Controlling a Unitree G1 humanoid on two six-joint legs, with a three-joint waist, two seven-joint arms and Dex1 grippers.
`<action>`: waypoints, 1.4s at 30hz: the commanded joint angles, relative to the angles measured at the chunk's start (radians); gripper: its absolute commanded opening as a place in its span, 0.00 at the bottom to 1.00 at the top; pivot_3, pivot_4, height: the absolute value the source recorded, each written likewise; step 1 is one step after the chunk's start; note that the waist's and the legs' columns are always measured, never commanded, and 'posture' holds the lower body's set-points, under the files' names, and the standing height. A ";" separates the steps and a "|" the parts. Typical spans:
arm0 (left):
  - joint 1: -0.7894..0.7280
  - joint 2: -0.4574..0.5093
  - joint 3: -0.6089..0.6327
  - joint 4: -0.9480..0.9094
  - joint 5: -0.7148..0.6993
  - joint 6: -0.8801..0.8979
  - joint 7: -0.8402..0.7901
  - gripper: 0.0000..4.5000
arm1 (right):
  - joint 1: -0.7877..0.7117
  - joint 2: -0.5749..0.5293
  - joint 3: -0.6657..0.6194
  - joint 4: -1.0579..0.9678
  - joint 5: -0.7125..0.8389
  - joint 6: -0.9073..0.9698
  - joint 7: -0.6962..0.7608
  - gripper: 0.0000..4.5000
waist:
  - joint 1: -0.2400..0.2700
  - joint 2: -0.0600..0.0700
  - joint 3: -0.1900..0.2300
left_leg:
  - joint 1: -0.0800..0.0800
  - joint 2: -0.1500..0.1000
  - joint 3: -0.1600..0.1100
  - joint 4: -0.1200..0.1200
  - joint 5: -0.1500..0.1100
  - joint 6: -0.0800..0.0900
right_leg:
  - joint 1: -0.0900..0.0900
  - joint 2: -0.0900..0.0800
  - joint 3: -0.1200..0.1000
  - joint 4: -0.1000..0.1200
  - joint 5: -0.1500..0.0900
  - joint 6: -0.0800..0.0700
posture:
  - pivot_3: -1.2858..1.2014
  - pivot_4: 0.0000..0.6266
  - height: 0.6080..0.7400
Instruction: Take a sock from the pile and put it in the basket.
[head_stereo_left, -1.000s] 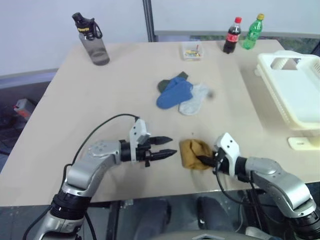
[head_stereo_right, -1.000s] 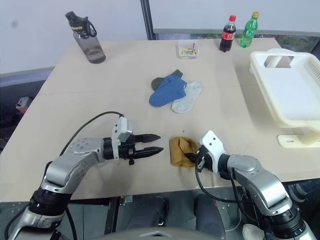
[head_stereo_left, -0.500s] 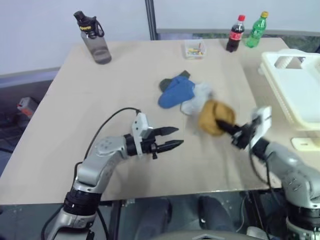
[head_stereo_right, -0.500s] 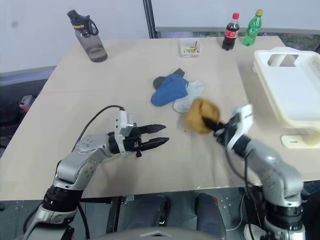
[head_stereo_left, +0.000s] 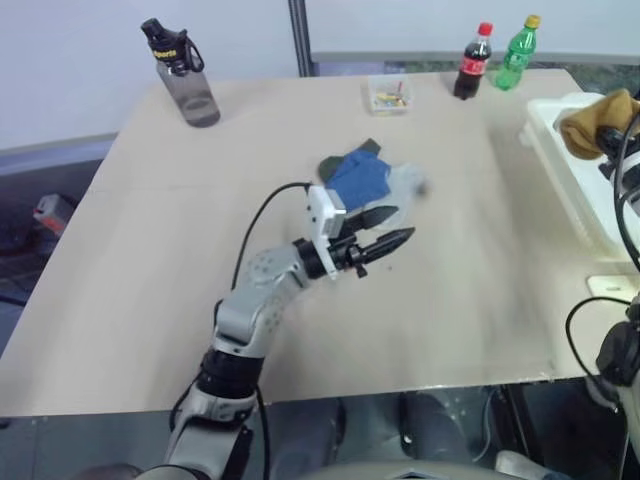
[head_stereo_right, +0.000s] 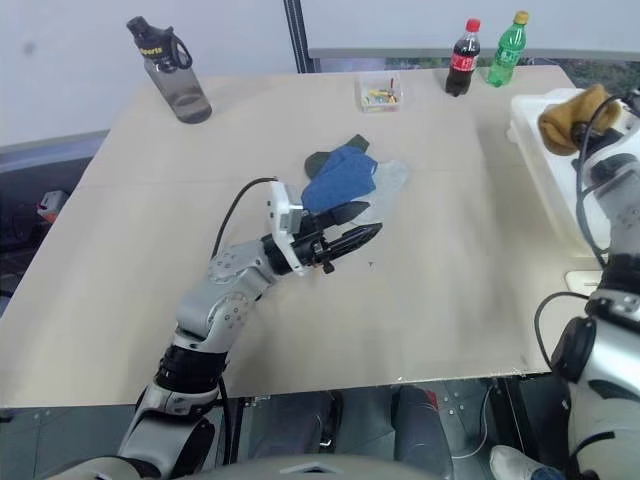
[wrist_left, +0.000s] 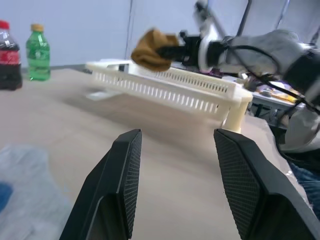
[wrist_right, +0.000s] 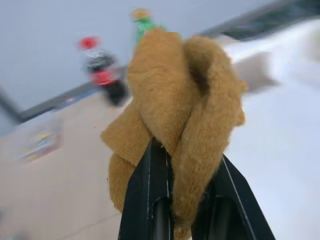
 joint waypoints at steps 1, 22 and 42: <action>-0.012 -0.014 -0.008 -0.039 -0.002 -0.016 0.011 0.55 | -0.097 -0.058 0.034 0.243 -0.090 -0.123 0.032 0.01 | -0.003 0.000 0.000 | 0.000 0.000 0.001 0.000 0.000 0.000 | 0.000 0.000 0.001 0.000 0.000 0.000 | 0.52 0.24 1.00; -0.059 -0.047 0.003 0.060 -0.003 -0.055 -0.026 0.79 | 0.205 -0.089 -0.146 -0.349 0.098 0.159 0.097 1.00 | 0.001 0.000 0.000 | 0.000 0.001 0.004 0.004 -0.003 0.005 | -0.001 0.002 0.011 0.000 0.003 0.006 | 0.52 0.24 1.00; 0.281 0.449 0.276 -0.155 -0.130 0.142 -0.132 0.99 | 1.277 -0.026 -0.058 -1.472 0.066 0.105 0.388 1.00 | 0.014 0.004 -0.003 | 0.007 0.003 0.004 0.008 -0.006 0.010 | 0.006 0.003 0.012 0.000 0.003 0.013 | 0.52 0.24 1.00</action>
